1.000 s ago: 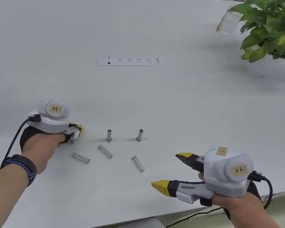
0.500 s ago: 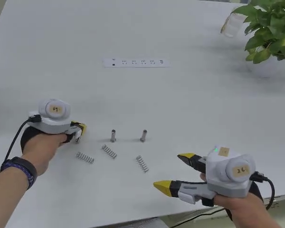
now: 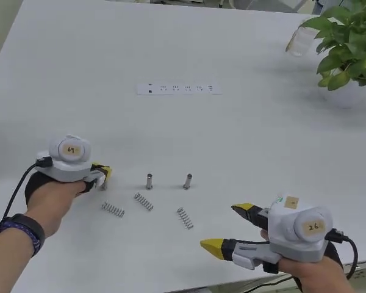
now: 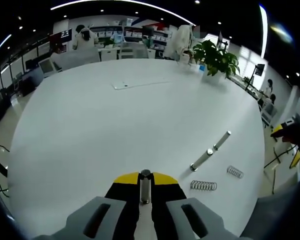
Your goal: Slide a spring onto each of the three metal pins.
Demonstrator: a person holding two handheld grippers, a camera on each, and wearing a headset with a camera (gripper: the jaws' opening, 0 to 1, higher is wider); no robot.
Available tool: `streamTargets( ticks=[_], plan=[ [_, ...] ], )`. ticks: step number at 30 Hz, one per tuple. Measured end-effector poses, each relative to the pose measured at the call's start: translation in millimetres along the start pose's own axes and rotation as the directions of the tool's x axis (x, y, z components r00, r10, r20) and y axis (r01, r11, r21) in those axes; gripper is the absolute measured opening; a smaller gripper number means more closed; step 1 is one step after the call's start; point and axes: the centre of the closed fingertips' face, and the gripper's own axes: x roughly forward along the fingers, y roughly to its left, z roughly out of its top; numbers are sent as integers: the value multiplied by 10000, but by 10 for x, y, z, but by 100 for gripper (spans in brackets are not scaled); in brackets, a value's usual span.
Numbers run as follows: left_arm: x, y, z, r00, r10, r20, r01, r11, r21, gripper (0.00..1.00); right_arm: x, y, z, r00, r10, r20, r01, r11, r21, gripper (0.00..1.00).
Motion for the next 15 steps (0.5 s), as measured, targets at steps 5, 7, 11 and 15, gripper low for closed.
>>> streamTargets(
  ticks=[5,7,11,15],
  plan=[
    [-47,10,-17,10000,71,28,-71,10000,-23,0,-1,9,-4,10000,6,25,-6,10000,-4,64],
    [-71,7,-29,9999,93,58,-93,9999,-45,0,3,12,-11,10000,2,29,-2,10000,-4,64],
    [-120,-11,-51,9999,115,102,-114,9999,-43,0,2,26,-10,10000,1,68,-1,10000,12,64],
    [-150,-25,-83,9999,117,102,-117,9999,-12,0,12,32,-27,10000,23,77,-23,10000,23,64]
  ],
)
